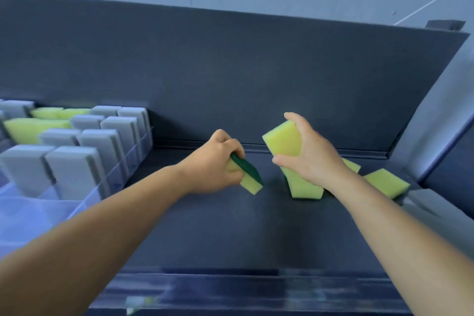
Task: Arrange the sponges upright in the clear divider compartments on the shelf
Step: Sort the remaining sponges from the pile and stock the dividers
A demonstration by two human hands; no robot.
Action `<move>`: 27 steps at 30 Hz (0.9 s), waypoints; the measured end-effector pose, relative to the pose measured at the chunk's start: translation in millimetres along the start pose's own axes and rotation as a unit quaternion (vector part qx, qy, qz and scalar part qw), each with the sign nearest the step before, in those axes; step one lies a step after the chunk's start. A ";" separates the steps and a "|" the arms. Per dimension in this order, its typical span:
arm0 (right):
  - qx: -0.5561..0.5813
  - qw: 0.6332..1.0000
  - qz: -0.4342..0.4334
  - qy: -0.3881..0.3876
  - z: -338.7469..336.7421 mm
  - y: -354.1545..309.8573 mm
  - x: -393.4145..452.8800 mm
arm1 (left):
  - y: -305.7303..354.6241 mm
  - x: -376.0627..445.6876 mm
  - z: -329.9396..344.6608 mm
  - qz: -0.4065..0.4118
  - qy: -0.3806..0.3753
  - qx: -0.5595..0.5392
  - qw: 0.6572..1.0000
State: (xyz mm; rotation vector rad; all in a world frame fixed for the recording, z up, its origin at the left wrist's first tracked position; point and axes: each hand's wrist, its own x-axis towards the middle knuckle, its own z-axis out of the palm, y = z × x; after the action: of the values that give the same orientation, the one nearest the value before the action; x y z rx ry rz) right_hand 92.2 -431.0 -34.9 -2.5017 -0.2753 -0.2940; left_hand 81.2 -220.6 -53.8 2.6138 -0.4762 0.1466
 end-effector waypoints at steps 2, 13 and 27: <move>0.034 0.999 -0.025 0.009 2.5 -20.3 0.5 | -3.6 -8.9 -18.3 0.009 0.038 -0.006 0.999; 0.185 0.975 -0.120 0.028 40.0 -144.6 2.3 | -47.4 -80.9 -125.3 -0.030 0.134 0.046 0.989; 0.170 0.967 -0.173 0.078 110.7 -315.6 -2.2 | -167.9 -171.9 -257.3 -0.039 0.208 0.112 0.971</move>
State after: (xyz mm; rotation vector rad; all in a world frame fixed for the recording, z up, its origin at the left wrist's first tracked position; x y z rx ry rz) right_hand 23.8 -114.0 47.0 -2.0719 -0.6438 -0.5339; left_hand -24.3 92.4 68.0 2.7056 -0.2182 0.7433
